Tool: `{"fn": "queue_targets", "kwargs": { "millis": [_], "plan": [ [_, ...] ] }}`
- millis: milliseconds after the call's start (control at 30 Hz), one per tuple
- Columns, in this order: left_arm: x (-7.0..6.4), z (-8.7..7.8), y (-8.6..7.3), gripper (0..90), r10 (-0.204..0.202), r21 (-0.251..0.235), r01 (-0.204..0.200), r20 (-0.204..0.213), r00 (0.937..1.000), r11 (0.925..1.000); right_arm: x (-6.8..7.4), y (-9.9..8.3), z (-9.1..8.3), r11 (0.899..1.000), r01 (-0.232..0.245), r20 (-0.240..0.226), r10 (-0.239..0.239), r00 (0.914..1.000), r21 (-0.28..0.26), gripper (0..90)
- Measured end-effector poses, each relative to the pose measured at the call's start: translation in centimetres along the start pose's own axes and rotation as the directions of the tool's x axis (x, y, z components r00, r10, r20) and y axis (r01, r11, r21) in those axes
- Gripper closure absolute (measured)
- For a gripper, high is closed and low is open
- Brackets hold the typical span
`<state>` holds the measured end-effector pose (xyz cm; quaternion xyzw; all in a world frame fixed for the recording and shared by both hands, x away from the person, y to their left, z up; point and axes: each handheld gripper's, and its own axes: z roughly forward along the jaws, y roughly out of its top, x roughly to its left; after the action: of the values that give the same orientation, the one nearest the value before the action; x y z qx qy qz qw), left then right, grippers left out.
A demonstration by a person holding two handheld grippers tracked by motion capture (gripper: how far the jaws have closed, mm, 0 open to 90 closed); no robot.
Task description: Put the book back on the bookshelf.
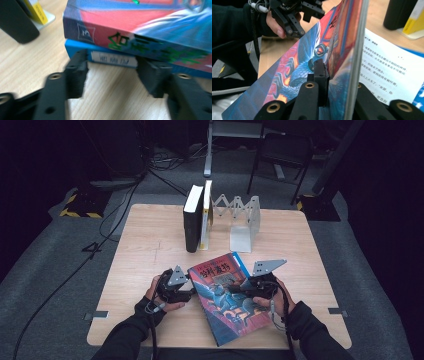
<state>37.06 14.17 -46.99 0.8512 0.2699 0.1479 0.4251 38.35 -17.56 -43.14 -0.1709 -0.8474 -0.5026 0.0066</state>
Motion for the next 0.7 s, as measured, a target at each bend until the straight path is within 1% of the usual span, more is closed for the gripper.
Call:
{"fn": "queue_targets", "kwargs": {
  "millis": [33,67,100,133,167,233,333,367,400,433,467,500,533,567,600,633,667,700],
  "plan": [
    [0.0,0.0,0.0,53.1,0.000,0.000,0.000,0.000,1.0000,1.0000,0.0,0.0,0.0,1.000,0.000,0.000,0.000,1.0000,0.000,84.4],
    [0.2,-0.3,0.4,53.1,-0.010,-0.028,0.010,0.027,0.9996,0.9996,0.0,0.1,-0.2,1.000,0.007,0.007,-0.007,0.9999,-0.014,84.4],
    [0.4,-0.5,0.8,60.3,-0.015,-0.053,0.018,0.047,0.9988,0.9985,0.0,0.2,-0.4,0.999,0.017,0.017,-0.016,0.9997,-0.036,84.3],
    [0.6,-0.7,1.1,64.0,-0.011,-0.068,0.015,0.059,0.9982,0.9976,0.0,0.3,-0.6,0.998,0.024,0.024,-0.022,0.9995,-0.057,84.1],
    [0.8,-0.8,1.5,67.9,-0.001,-0.080,0.007,0.065,0.9979,0.9968,-0.1,0.4,-0.7,0.997,0.040,0.032,-0.038,0.9988,-0.070,83.9],
    [1.3,-0.9,2.2,74.1,0.009,-0.093,-0.004,0.060,0.9982,0.9956,-0.1,0.8,-0.8,0.993,0.074,0.055,-0.069,0.9960,-0.090,83.7],
    [2.5,-1.0,3.4,76.3,-0.006,-0.136,0.015,0.066,0.9978,0.9906,-0.3,1.5,-1.1,0.985,0.115,0.088,-0.104,0.9907,-0.129,83.3],
    [2.8,-1.2,3.9,76.9,-0.002,-0.147,0.010,0.055,0.9985,0.9890,-0.4,1.7,-1.3,0.981,0.129,0.091,-0.117,0.9890,-0.146,83.1],
    [2.8,-1.2,3.9,77.0,-0.002,-0.147,0.010,0.055,0.9985,0.9890,-0.5,1.9,-1.5,0.978,0.141,0.095,-0.128,0.9872,-0.155,82.7],
    [3.1,-1.2,4.4,77.0,-0.005,-0.162,0.014,0.057,0.9984,0.9867,-0.7,2.1,-1.7,0.975,0.147,0.101,-0.131,0.9862,-0.167,80.0],
    [3.5,-1.3,4.7,77.0,-0.008,-0.176,0.020,0.067,0.9977,0.9842,-0.7,2.1,-1.7,0.975,0.147,0.101,-0.131,0.9862,-0.167,80.0],
    [3.9,-1.3,5.4,79.7,-0.032,-0.219,0.052,0.092,0.9952,0.9742,-1.0,2.2,-1.7,0.975,0.146,0.099,-0.131,0.9864,-0.166,73.9],
    [3.9,-1.3,5.4,81.3,-0.032,-0.219,0.052,0.092,0.9952,0.9742,-1.0,2.2,-1.7,0.975,0.146,0.099,-0.131,0.9864,-0.166,73.9],
    [4.0,-1.3,5.8,81.3,-0.026,-0.228,0.051,0.111,0.9935,0.9723,-1.1,2.3,-1.7,0.976,0.143,0.098,-0.128,0.9868,-0.164,70.3],
    [4.0,-1.1,6.0,82.1,-0.015,-0.226,0.041,0.112,0.9936,0.9733,-1.3,2.4,-1.7,0.977,0.137,0.095,-0.123,0.9878,-0.165,71.6],
    [3.8,-0.9,6.2,82.9,-0.008,-0.218,0.031,0.108,0.9941,0.9755,-1.4,2.5,-1.8,0.977,0.135,0.102,-0.120,0.9876,-0.163,78.2],
    [3.7,-0.7,6.3,85.0,-0.007,-0.214,0.030,0.107,0.9943,0.9764,-1.5,2.6,-1.9,0.979,0.129,0.113,-0.112,0.9873,-0.155,79.1],
    [3.7,-0.5,6.3,86.0,-0.008,-0.208,0.032,0.112,0.9937,0.9777,-1.6,2.5,-1.9,0.980,0.130,0.115,-0.113,0.9869,-0.149,79.6]
  ]
}}
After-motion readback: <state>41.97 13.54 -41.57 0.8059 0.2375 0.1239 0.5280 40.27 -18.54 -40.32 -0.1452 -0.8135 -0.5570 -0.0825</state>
